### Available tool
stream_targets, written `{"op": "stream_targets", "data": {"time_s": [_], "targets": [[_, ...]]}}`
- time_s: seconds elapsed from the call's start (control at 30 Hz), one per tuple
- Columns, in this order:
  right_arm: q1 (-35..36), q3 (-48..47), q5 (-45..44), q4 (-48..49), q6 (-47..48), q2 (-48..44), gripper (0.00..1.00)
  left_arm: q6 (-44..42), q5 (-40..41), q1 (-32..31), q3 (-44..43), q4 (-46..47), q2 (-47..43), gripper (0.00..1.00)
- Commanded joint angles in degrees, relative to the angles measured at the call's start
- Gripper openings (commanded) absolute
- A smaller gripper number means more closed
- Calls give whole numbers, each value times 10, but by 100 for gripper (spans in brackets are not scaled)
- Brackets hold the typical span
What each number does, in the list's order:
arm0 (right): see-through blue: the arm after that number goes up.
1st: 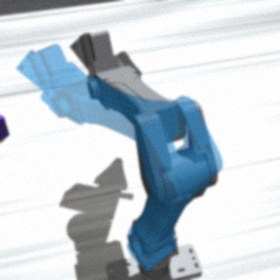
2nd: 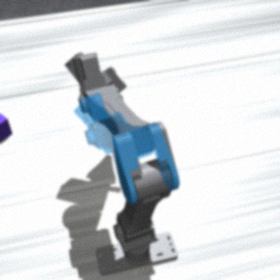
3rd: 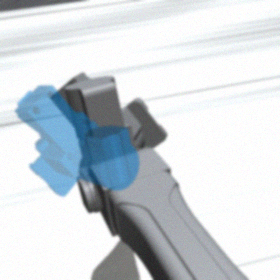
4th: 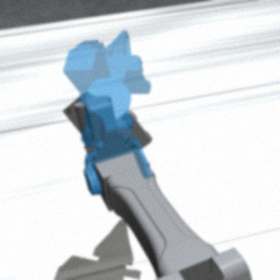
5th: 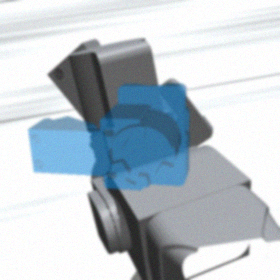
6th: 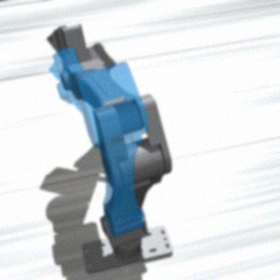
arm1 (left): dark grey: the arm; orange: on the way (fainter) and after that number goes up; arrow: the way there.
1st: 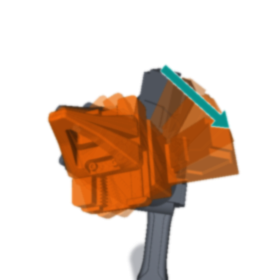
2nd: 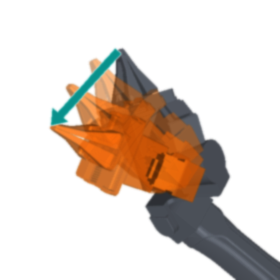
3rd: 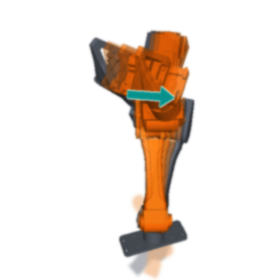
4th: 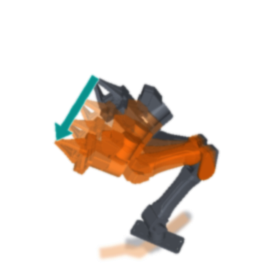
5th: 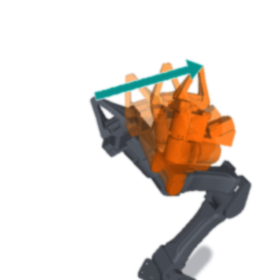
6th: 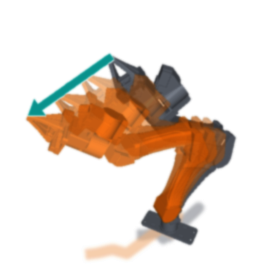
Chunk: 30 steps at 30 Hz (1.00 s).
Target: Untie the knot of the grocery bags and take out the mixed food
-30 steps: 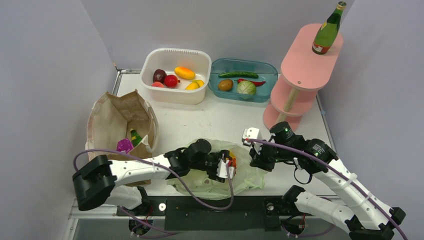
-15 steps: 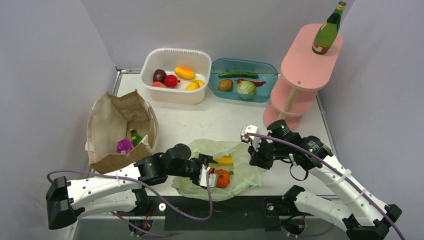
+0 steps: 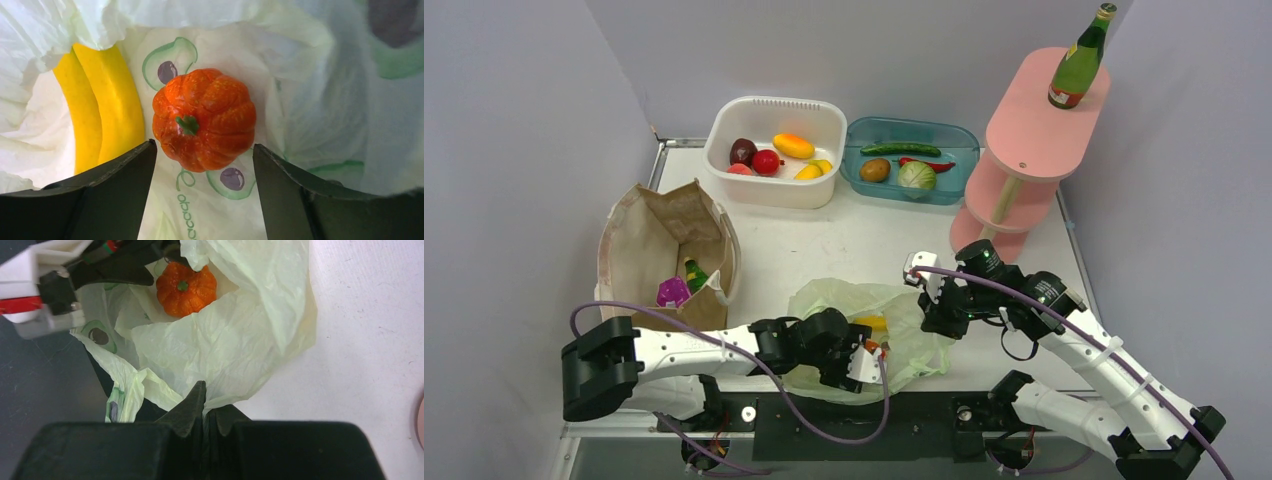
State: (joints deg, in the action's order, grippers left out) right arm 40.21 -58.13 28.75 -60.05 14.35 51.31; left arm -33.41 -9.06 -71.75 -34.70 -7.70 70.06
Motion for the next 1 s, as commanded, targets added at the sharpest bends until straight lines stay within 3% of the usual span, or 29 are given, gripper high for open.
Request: {"op": "stream_targets", "data": {"time_s": [0.0, 0.23, 0.53, 0.73, 0.97], "targets": [[4, 2, 0, 19, 3, -4, 0, 48, 26, 2, -26, 86, 26, 70], [4, 2, 0, 19, 4, -4, 0, 68, 20, 5, -2, 142, 67, 73], [4, 4, 1, 19, 9, -3, 0, 93, 0, 23, -7, 140, 130, 71], [4, 6, -5, 22, 9, -5, 0, 59, -41, 26, -7, 85, 64, 49], [3, 7, -7, 23, 9, -7, 0, 39, -77, 30, -4, 6, -76, 25]]}}
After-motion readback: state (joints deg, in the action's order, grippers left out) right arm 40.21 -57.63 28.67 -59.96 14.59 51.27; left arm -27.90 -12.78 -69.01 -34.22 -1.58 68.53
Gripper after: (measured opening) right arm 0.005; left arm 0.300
